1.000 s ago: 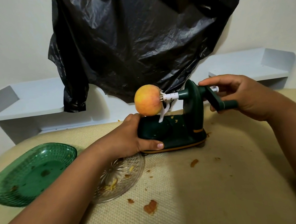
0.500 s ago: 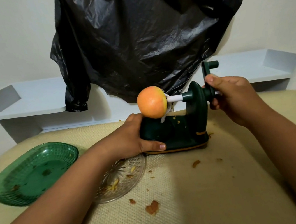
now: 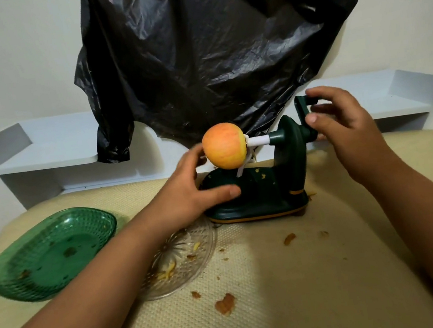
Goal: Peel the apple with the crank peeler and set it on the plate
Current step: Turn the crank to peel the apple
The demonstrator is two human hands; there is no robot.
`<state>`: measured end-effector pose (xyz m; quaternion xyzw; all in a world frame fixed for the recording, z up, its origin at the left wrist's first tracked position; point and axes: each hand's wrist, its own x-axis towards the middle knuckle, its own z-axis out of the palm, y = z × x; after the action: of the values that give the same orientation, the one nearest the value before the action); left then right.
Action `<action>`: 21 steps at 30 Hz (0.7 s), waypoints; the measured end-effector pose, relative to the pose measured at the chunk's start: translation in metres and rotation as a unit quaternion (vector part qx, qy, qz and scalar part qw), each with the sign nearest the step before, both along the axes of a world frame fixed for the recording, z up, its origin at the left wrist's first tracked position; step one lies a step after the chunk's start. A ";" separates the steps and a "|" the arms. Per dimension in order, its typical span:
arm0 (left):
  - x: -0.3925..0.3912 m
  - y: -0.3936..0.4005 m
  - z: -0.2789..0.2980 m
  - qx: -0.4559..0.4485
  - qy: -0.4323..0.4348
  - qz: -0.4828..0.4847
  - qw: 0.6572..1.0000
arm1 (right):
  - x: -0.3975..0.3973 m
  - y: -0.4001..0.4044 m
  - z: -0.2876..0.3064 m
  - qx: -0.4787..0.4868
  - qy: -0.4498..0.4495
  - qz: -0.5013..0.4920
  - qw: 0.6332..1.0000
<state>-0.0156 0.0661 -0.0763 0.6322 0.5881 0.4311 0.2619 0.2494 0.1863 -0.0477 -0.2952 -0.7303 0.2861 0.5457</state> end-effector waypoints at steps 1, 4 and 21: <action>0.001 -0.002 0.002 0.042 -0.034 0.007 0.999 | 0.002 -0.001 0.000 0.035 -0.042 0.003 0.999; 0.012 -0.006 0.006 0.115 -0.111 0.017 0.987 | 0.009 -0.002 0.006 0.030 -0.143 0.073 0.987; 0.025 -0.009 0.015 0.136 -0.083 0.008 0.987 | 0.027 0.004 0.020 -0.068 -0.229 0.103 0.966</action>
<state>0.0097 0.0569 -0.0609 0.6191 0.5055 0.5602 0.2176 0.2763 0.1905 -0.0274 -0.3125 -0.8411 0.3143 0.3100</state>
